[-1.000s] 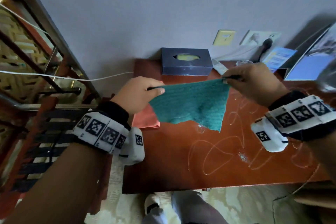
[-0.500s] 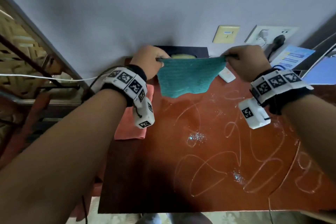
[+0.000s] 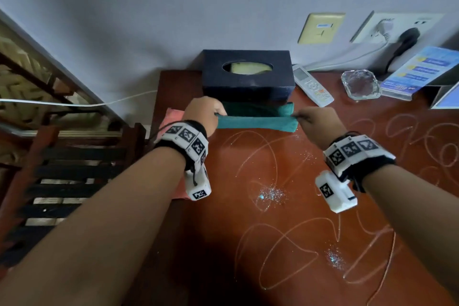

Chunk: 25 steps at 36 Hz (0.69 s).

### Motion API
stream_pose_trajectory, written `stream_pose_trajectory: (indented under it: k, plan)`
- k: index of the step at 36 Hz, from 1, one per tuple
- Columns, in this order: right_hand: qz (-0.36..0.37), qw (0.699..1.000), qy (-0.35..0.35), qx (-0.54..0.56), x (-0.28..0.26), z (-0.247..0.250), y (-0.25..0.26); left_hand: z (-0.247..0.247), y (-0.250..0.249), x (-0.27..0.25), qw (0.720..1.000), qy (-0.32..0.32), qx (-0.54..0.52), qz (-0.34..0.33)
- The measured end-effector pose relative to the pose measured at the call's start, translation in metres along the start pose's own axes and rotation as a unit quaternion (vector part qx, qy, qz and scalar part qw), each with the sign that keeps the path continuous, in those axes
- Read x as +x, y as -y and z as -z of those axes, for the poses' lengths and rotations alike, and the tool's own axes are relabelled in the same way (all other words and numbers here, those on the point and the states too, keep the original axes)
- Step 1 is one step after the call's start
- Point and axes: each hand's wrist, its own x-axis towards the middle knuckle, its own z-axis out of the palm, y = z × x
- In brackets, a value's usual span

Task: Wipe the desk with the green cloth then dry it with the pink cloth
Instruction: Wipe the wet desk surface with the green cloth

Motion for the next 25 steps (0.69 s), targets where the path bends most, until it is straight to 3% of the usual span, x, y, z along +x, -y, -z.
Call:
stream_pose_trajectory:
  k: [13,22,25]
  plan:
    - [-0.018,0.995,0.079,-0.049,-0.035,-0.045,-0.022,-0.061,0.035,-0.035,0.994,0.100,0.039,0.017]
    - [-0.006,0.988,0.122,-0.096,-0.053,-0.064,-0.026,-0.065,0.041,-0.058,0.988,0.143,0.055,-0.017]
    - [-0.027,0.986,0.119,-0.114,-0.053,-0.065,-0.021,-0.063,0.039,-0.077,0.990,0.130,0.051,-0.025]
